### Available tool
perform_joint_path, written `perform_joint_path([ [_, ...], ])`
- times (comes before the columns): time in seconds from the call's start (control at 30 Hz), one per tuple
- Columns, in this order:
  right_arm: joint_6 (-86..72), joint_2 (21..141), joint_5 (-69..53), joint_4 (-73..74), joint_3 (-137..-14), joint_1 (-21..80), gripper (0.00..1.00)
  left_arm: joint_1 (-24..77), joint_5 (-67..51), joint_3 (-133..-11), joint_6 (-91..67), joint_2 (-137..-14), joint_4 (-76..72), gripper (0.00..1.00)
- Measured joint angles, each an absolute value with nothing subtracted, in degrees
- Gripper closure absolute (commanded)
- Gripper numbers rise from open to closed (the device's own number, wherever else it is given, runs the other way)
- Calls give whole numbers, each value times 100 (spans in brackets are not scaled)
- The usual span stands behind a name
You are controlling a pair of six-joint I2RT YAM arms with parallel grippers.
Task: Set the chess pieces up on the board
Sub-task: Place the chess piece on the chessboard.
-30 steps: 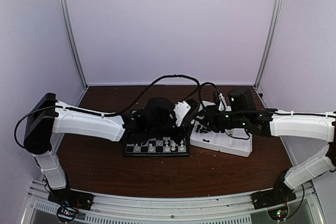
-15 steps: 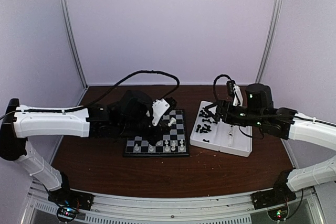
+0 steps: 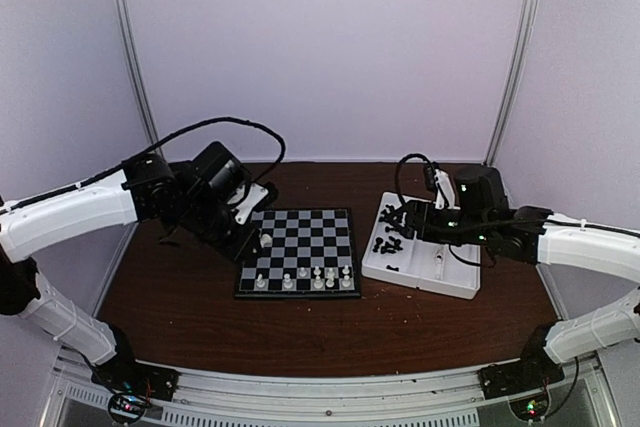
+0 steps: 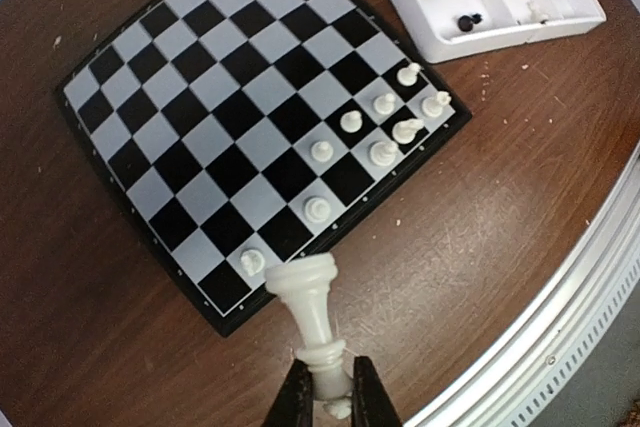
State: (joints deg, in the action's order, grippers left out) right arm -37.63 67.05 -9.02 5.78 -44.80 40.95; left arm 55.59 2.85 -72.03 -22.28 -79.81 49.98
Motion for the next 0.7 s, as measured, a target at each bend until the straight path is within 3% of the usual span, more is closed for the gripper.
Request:
perform_joint_path([
  [0.2,-3765,6709,-945,541,-4447,4056,31,4383,-685,-7575,-2547,-8298,5717,100],
  [0.63,-3771,6396,-1026,517,-4130,3879,31,3441,-2228,-8715,-2908,-10392,6250,100],
  [0.7,-3767,6248,-1028,523,-4082,3820,31,3354,-2292,-8764,-2910,-10578,6326,94],
])
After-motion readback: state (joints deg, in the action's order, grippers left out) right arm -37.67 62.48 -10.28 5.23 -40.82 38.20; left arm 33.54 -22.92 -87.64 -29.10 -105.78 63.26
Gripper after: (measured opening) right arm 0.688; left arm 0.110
